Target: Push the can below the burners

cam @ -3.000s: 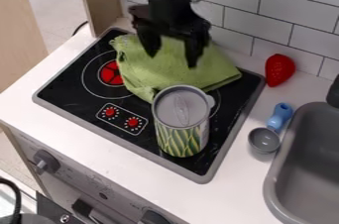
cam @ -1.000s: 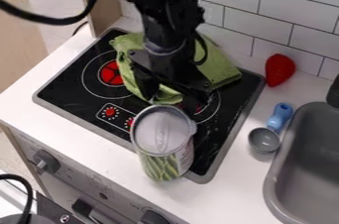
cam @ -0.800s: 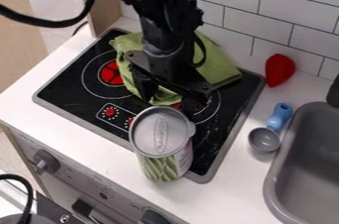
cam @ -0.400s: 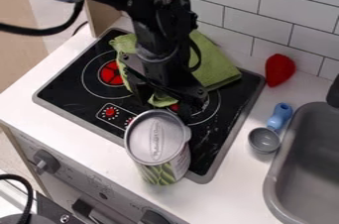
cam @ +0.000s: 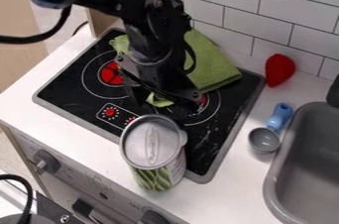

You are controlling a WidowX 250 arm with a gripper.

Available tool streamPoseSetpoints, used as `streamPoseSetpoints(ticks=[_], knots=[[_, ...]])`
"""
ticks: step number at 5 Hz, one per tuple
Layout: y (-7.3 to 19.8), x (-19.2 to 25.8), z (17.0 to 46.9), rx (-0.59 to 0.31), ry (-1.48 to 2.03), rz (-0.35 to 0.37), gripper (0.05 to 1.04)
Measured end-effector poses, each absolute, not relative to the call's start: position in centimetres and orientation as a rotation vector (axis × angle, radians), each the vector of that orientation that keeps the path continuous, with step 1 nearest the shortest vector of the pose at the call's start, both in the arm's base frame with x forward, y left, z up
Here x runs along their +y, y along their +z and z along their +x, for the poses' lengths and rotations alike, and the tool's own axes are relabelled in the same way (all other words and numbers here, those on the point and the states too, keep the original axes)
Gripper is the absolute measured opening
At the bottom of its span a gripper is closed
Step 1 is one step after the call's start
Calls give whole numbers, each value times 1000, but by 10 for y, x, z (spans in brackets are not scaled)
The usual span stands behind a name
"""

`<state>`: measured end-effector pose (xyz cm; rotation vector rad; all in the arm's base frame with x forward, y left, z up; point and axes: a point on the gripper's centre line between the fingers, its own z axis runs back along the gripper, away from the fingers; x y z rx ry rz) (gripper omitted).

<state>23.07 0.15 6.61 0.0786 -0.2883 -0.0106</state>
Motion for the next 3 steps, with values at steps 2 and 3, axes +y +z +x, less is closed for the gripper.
streamPoseSetpoints(ticks=[2, 3], knots=[[70, 6, 234, -294, 20, 69, 998], [75, 7, 244, -341, 75, 81, 998]])
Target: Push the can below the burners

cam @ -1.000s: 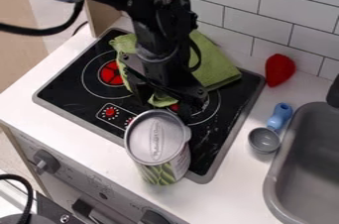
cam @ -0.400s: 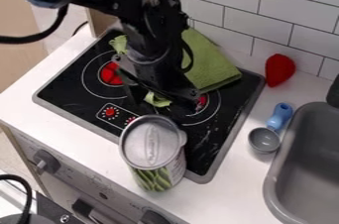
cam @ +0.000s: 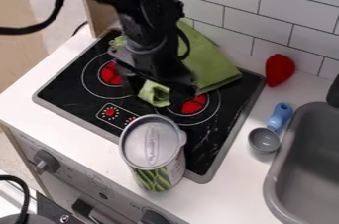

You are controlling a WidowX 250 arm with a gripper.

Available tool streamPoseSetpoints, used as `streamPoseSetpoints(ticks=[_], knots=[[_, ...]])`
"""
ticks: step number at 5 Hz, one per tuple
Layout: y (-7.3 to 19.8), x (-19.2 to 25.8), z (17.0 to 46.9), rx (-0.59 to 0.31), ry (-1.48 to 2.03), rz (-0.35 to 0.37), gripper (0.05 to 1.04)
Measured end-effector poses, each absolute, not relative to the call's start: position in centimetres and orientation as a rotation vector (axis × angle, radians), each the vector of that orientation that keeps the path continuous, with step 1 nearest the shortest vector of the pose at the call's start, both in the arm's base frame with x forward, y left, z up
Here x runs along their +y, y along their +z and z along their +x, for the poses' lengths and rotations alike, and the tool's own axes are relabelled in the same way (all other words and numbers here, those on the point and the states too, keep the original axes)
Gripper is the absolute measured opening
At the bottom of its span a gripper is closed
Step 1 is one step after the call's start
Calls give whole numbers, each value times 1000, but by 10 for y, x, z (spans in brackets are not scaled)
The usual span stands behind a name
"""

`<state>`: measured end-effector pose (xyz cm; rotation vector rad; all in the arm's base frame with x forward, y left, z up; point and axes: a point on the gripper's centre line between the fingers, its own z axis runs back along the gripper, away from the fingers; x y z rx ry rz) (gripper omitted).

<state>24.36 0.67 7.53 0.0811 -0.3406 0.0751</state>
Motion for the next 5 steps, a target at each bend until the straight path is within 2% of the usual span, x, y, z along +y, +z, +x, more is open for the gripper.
streamPoseSetpoints(ticks=[2, 3, 4, 5], knots=[[71, -3, 268, -370, 80, 131, 998], [69, -1, 278, -362, 96, 113, 998], [69, 7, 281, -394, 110, 138, 998], [63, 38, 278, -362, 169, 161, 998]])
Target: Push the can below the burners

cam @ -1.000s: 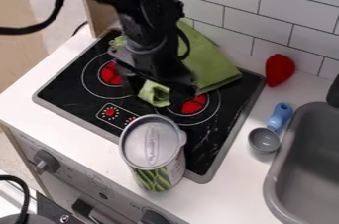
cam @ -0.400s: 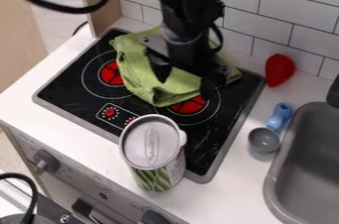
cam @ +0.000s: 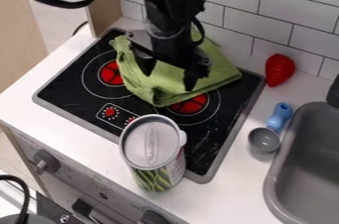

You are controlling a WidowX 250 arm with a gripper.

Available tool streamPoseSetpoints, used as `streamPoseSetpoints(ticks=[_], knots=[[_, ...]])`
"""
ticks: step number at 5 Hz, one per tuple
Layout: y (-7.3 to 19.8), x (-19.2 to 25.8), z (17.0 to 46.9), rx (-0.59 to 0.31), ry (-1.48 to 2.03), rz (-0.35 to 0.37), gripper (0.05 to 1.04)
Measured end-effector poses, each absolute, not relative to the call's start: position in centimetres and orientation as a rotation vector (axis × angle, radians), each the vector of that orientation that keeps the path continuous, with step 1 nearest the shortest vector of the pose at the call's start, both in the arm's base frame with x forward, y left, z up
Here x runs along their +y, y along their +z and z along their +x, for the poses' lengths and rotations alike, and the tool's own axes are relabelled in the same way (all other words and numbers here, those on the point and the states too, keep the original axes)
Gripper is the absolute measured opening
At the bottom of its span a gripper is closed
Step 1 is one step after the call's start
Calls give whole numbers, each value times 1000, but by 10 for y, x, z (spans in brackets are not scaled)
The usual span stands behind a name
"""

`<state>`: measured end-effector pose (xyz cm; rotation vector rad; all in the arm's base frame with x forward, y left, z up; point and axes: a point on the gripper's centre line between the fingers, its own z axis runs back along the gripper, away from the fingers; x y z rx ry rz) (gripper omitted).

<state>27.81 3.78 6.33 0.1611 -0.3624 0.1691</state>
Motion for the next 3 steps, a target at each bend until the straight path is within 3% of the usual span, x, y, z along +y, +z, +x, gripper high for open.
streamPoseSetpoints(ticks=[1, 2, 3], knots=[[61, 71, 274, -308, 269, 186, 998], [59, 99, 260, -266, 317, 167, 998], [68, 119, 242, -256, 278, 100, 998]])
